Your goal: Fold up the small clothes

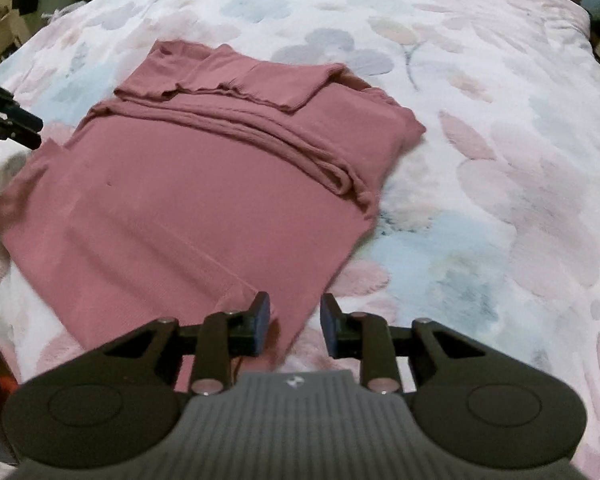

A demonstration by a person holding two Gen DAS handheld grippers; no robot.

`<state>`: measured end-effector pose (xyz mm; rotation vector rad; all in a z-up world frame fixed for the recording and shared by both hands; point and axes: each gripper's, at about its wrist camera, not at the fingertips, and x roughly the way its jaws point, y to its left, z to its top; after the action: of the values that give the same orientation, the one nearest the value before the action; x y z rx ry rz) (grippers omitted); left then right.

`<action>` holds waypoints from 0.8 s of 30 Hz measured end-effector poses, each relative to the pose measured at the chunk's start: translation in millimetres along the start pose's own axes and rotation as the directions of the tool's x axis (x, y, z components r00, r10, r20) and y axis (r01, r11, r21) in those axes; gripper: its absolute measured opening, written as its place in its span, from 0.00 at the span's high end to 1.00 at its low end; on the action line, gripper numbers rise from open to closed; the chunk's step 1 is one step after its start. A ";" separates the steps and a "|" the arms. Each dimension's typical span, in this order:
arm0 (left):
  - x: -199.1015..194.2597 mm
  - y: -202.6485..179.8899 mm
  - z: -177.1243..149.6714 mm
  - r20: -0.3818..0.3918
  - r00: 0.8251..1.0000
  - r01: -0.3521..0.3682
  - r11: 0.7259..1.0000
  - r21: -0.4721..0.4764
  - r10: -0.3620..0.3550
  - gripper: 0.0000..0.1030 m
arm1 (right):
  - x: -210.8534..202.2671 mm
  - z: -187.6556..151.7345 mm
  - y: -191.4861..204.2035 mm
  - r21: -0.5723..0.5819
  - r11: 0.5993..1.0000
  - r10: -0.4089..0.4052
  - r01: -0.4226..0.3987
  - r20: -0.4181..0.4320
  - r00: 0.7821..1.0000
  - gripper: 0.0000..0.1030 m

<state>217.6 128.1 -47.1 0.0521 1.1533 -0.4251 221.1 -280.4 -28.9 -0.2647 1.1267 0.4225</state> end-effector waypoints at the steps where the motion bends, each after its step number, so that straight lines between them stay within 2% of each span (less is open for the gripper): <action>1: -0.5 -0.6 -0.5 -0.004 1.000 0.002 1.000 0.006 -0.002 0.49 | -4.0 -0.7 -0.9 0.007 1.000 -0.002 0.002 0.002 1.000 0.73; 2: -0.4 -1.9 -1.9 -0.012 1.000 0.002 1.000 0.014 -0.002 0.49 | -6.7 -0.9 -1.6 0.010 1.000 -0.011 0.011 0.003 1.000 0.67; 4: 3.6 -4.7 -2.6 -0.027 1.000 0.004 1.000 0.024 -0.004 0.48 | -11.7 -0.4 -3.7 0.020 1.000 -0.016 0.016 0.007 1.000 0.66; 7: 10.5 -8.2 -9.7 -0.041 0.999 0.004 1.000 0.004 -0.004 0.47 | -11.6 -0.1 -7.5 0.119 0.988 0.095 -0.094 0.001 0.995 0.65; 10: 21.5 -3.1 -17.6 -0.049 0.999 0.000 0.998 -0.061 -0.003 0.47 | -4.2 -0.4 3.9 0.177 0.973 0.153 -0.149 -0.009 0.988 0.62; 14: 29.4 7.0 -23.0 -0.033 0.999 0.024 0.989 -0.147 -0.029 0.47 | 20.4 -1.3 24.9 0.210 0.967 0.160 -0.146 -0.048 0.986 0.58; 15: 30.4 8.7 -23.5 -0.030 0.999 0.031 0.986 -0.163 -0.036 0.52 | 27.4 -1.2 28.6 0.211 0.968 0.152 -0.137 -0.058 0.987 0.58; 16: 31.1 9.8 -23.6 -0.026 0.999 0.037 0.984 -0.177 -0.042 0.58 | 33.0 -1.3 31.3 0.214 0.970 0.136 -0.118 -0.069 0.988 0.60; 18: 31.8 10.2 -23.7 -0.025 0.999 0.036 0.982 -0.188 -0.042 0.77 | 41.8 -1.7 31.8 0.213 0.973 0.105 -0.084 -0.091 0.990 0.80; 19: 30.4 9.5 -23.9 -0.019 0.999 0.038 0.982 -0.184 -0.042 0.82 | 43.5 -2.3 29.8 0.210 0.975 0.093 -0.071 -0.097 0.991 0.98; 20: 27.9 7.8 -24.2 -0.011 0.999 0.043 0.983 -0.180 -0.045 0.90 | 42.5 -2.8 26.9 0.207 0.976 0.088 -0.066 -0.097 0.991 0.99; 21: 24.8 5.8 -24.6 -0.002 0.999 0.048 0.984 -0.172 -0.049 0.93 | 38.5 -3.7 22.4 0.209 0.976 0.088 -0.068 -0.090 0.992 1.00; 24: 16.4 -1.4 -25.7 0.014 0.999 0.039 0.990 -0.138 -0.038 0.95 | 18.4 -7.9 7.3 0.200 0.978 0.070 -0.054 -0.075 0.995 1.00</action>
<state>200.2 128.4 -72.2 -0.0932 1.1714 -0.3784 218.1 -273.6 -48.9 -0.0725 1.2501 0.3539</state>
